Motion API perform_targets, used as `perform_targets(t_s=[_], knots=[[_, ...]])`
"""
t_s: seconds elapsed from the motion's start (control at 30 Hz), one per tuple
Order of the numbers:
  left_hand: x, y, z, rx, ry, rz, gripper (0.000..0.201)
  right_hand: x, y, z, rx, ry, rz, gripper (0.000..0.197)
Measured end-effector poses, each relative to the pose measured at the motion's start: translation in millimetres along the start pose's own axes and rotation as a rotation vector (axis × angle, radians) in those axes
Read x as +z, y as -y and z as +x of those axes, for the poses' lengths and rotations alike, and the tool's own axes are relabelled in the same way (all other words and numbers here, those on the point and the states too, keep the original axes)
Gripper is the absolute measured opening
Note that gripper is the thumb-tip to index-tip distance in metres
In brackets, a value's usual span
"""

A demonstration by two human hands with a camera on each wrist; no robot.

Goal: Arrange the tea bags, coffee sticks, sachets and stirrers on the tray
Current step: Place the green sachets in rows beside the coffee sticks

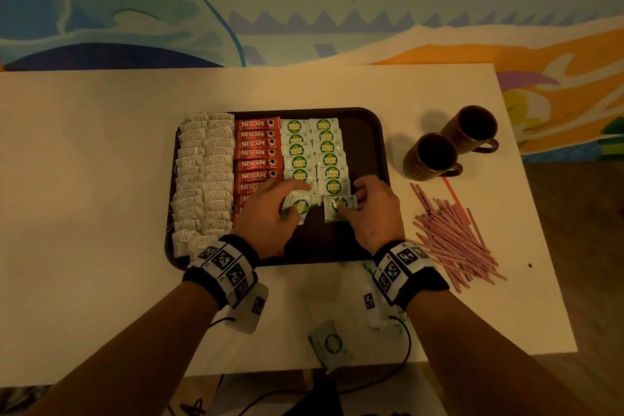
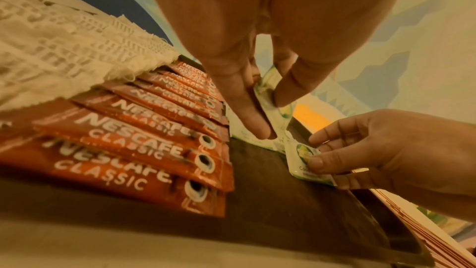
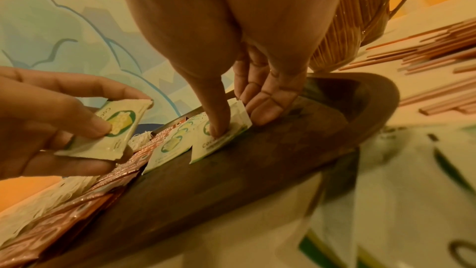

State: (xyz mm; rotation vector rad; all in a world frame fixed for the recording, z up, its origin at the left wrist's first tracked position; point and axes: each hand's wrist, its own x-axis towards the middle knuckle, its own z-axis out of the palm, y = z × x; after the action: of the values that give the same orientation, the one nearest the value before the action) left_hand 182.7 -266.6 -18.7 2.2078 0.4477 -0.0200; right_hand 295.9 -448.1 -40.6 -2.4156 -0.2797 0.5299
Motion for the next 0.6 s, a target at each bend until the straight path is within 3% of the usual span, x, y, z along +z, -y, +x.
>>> perform_targets(t_s=[0.17,0.23,0.37,0.6], knots=[[-0.5,0.8,-1.1,-0.074,-0.092,-0.097,0.016,-0.6,0.1,1.6,-0.004,0.003,-0.017,0.057],[-2.6,0.7,-3.5,-0.103,-0.104,-0.128,0.018,-1.2,-1.2,1.6,0.005,0.002,-0.016,0.058],[-4.6,-2.2,-8.1,-0.093,-0.053,-0.171,0.043,-0.4,-3.0,2.3,0.015,0.002,-0.012,0.059],[8.8,1.2,-6.5,-0.104,-0.074,0.033,0.026,3.2,0.5,4.8,-0.002,0.000,-0.009,0.056]])
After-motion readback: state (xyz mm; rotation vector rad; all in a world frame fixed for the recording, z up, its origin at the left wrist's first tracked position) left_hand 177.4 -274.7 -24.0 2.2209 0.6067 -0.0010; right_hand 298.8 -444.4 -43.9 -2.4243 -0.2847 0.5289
